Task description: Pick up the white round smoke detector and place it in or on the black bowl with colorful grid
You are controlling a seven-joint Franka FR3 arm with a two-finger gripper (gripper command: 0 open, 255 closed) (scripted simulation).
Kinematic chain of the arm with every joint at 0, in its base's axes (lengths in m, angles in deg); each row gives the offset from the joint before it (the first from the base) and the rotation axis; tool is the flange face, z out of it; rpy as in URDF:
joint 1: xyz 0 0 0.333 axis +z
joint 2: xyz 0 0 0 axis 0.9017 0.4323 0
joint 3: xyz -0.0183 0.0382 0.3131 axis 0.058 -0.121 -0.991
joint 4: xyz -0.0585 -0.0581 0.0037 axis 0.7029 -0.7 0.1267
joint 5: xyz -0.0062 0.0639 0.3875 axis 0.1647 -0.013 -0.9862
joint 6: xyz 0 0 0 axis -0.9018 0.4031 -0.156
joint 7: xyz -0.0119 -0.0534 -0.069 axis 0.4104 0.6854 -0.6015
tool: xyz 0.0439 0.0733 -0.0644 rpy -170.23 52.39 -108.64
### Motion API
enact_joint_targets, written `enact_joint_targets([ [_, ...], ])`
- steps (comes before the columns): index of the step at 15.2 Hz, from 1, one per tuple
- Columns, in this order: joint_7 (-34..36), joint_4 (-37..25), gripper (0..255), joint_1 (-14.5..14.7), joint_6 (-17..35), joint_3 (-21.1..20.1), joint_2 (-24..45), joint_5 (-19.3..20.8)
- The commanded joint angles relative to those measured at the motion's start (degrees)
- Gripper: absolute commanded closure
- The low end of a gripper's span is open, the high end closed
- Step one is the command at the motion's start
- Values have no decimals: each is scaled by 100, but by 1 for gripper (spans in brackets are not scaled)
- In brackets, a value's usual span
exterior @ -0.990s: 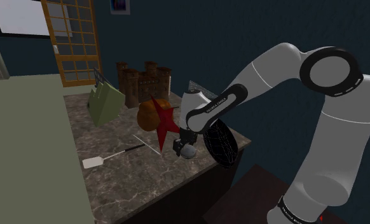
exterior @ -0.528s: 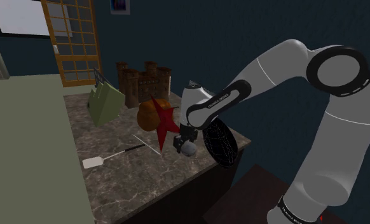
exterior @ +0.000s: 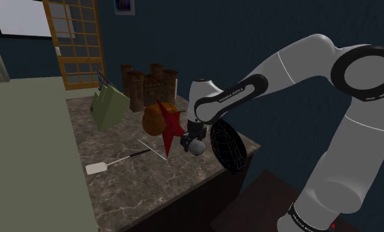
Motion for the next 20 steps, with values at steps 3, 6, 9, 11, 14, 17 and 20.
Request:
enact_joint_targets([
  [3, -33, -122, 255, -6, -310, 1, -189, -42],
  [6, -51, -222, 255, -8, -539, 2, -320, -68],
  [9, -66, -332, 255, -10, -768, 5, -439, -90],
  [11, -75, -412, 255, -11, -920, 7, -513, -103],
  [14, -86, -541, 255, -13, -1149, 11, -614, -120],
  [17, -95, -681, 255, -14, -1379, 16, -705, -134],
  [20, -101, -789, 255, -15, -1546, 19, -765, -143],
])
